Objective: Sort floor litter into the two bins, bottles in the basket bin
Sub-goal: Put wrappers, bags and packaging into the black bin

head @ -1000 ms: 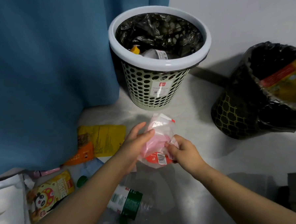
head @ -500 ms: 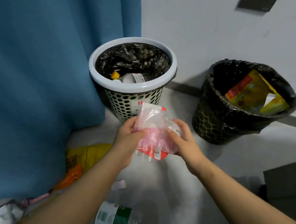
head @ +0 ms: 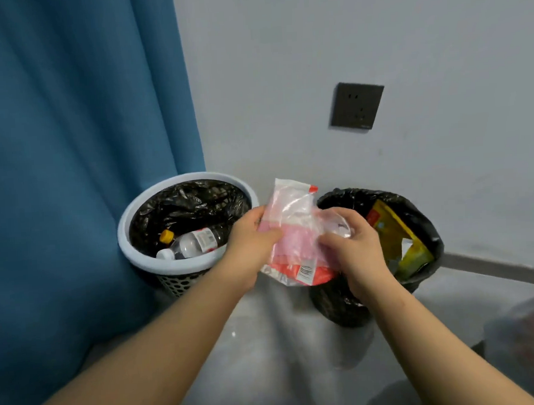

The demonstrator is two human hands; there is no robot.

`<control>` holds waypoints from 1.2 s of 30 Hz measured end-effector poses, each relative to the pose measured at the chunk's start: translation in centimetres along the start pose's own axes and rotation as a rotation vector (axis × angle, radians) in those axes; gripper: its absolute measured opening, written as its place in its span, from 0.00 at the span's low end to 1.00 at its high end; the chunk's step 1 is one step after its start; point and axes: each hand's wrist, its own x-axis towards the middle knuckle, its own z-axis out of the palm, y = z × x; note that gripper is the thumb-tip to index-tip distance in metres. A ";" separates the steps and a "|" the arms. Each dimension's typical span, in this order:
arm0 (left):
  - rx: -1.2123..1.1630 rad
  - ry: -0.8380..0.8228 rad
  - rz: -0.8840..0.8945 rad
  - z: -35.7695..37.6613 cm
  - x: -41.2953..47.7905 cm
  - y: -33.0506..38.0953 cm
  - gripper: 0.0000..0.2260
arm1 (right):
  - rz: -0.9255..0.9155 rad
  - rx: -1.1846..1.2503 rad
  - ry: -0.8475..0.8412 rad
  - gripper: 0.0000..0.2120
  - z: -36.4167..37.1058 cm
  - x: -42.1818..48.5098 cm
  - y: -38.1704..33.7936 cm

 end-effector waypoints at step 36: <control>0.900 0.090 -0.290 -17.7 -9.2 -18.4 0.11 | -0.171 -1.048 -0.895 0.22 14.3 -8.6 12.0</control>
